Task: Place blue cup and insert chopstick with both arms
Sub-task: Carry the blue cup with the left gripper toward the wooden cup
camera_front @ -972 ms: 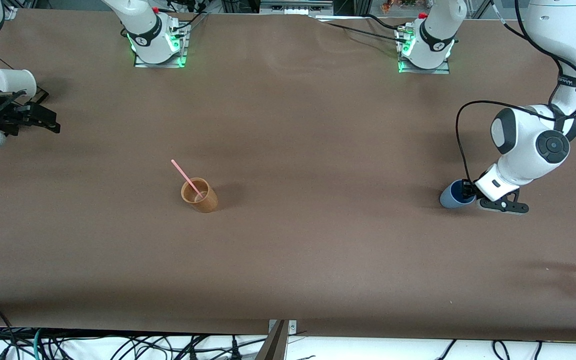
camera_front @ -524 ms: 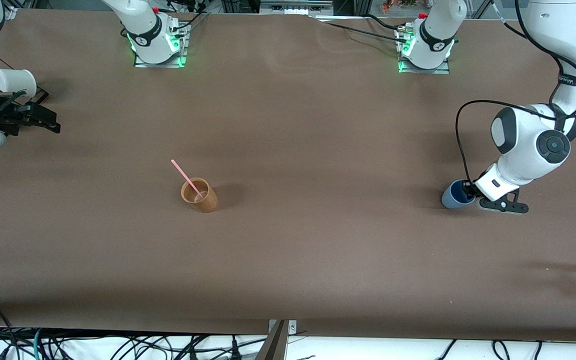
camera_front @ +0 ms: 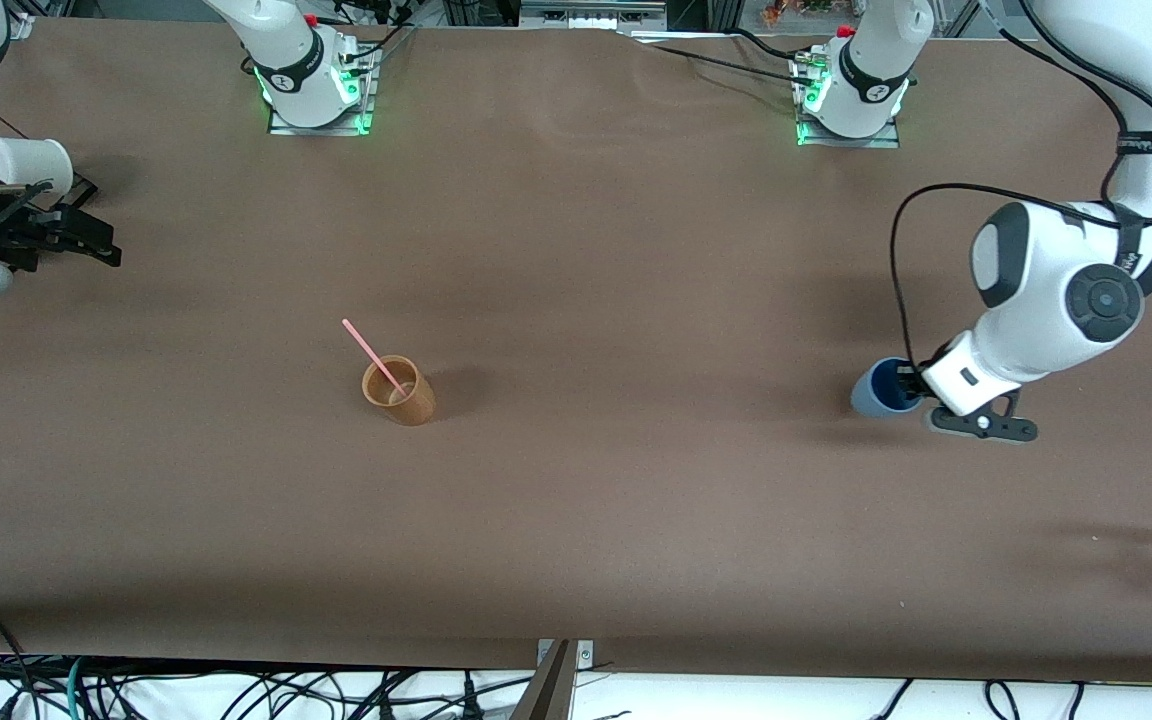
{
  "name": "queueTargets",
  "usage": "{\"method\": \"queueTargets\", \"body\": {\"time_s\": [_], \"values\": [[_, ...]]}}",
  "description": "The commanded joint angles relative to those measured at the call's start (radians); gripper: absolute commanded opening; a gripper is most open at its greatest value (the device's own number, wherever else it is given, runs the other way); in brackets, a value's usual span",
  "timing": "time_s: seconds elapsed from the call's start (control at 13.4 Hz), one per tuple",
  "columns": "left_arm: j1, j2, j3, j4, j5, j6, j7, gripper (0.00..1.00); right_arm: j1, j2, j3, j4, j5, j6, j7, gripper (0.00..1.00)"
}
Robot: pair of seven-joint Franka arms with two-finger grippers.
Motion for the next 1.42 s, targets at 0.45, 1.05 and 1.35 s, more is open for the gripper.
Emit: {"method": "queueTargets", "body": {"time_s": [0.45,1.05,1.35], "values": [[-0.413,0.136,-0.051,0.276,-0.074,-0.084,-0.437,0.00,0.000,-0.002,0.001,0.005,0.009,-0.009,-0.005,1.00],[-0.581,0.342,-0.048,0.435,-0.069,-0.061,-0.690,0.00,-0.001,-0.002,-0.001,0.005,0.009,-0.009,-0.009,1.00],[-0.601,0.372,-0.048,0.433,-0.068,-0.014,-0.777,0.00,0.000,-0.002,0.001,0.005,0.009,-0.009,-0.011,1.00]]}}
